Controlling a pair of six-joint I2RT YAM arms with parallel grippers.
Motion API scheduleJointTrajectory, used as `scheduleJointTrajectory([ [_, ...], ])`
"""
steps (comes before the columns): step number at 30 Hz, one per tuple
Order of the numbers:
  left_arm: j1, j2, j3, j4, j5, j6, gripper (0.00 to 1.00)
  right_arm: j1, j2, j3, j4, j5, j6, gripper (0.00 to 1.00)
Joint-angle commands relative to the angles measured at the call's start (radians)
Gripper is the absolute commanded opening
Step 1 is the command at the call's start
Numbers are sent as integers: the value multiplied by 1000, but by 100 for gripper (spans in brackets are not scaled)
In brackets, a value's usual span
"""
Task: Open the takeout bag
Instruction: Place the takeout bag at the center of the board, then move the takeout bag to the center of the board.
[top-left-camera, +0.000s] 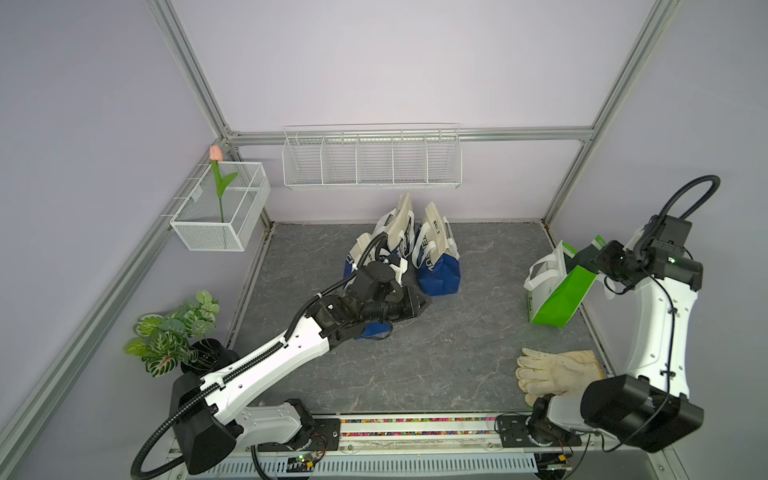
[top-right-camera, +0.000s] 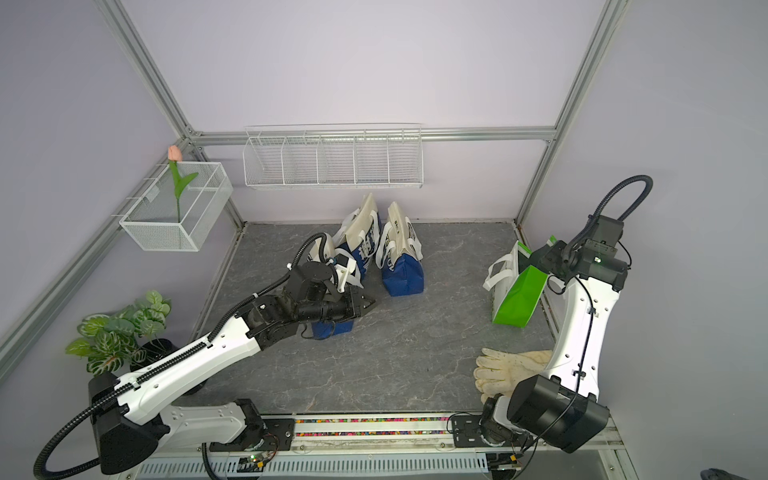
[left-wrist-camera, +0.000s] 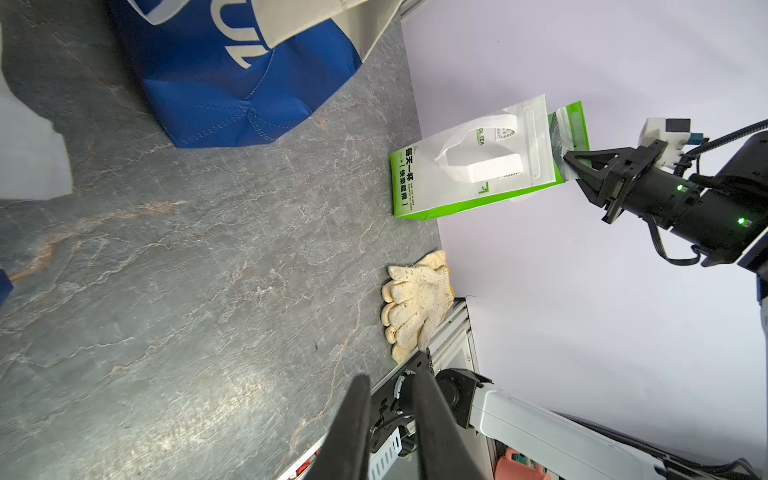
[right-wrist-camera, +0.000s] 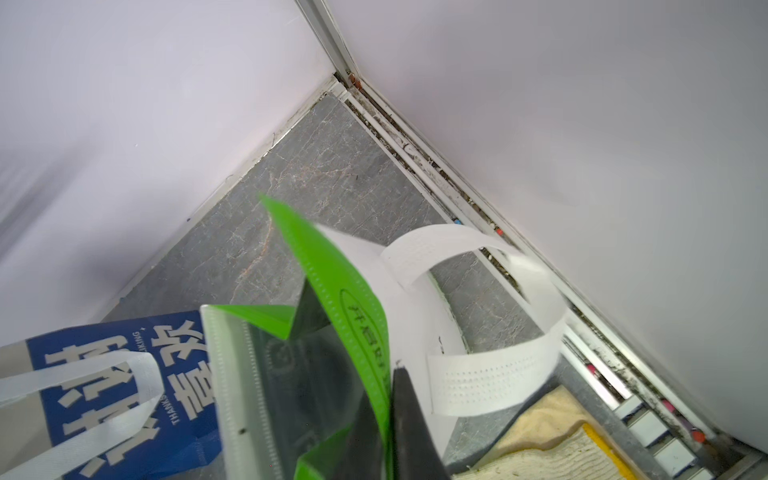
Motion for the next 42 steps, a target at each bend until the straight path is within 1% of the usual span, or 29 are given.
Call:
scheduleJointTrajectory([
  [1,9,-18,-12,-10,-32,10,24,-1,-34,-22,28,1,5,41],
  [3,18,-24,-12,-22,-37,17,25,9,-63,-23,16,28,0,58],
  [4,24,-28,-9,-27,-41,26,27,20,-79,-20,10,42,-6,61],
  [7,51,-40,12,-59,-49,44,31,70,-123,4,-15,87,-16,67],
  [12,103,-94,31,-86,-69,79,40,164,-170,112,-115,136,-25,72],
  [14,125,-115,49,-119,-84,95,45,218,-177,161,-147,142,-20,73],
  [15,136,-125,59,-140,-98,103,47,263,-175,195,-166,150,-18,73],
  [17,162,-143,73,-173,-117,110,50,388,-166,249,-195,194,-17,74],
  [20,229,-175,58,-195,-117,84,51,627,-124,299,-214,238,-1,74],
  [22,286,-207,31,-194,-106,58,52,816,-88,297,-184,245,23,73],
  [25,349,-265,-8,-196,-104,17,52,1061,-22,279,-105,279,42,74],
  [28,384,-314,-23,-228,-131,6,54,1261,94,319,-44,288,27,74],
  [30,420,-324,-34,-245,-118,1,54,1354,191,383,-40,305,12,74],
  [32,478,-328,-67,-227,-48,-31,52,1398,278,442,-31,306,15,74],
  [34,534,-342,-133,-145,47,-81,51,1407,362,501,4,258,25,74],
  [36,561,-357,-174,-93,93,-116,51,1410,434,557,11,225,36,72],
  [39,572,-369,-196,-65,104,-128,50,1411,539,657,-11,157,54,66],
  [41,575,-368,-204,-57,108,-129,49,1416,595,708,-16,150,66,61],
  [42,577,-365,-208,-52,115,-130,47,1417,616,726,-47,145,70,58],
])
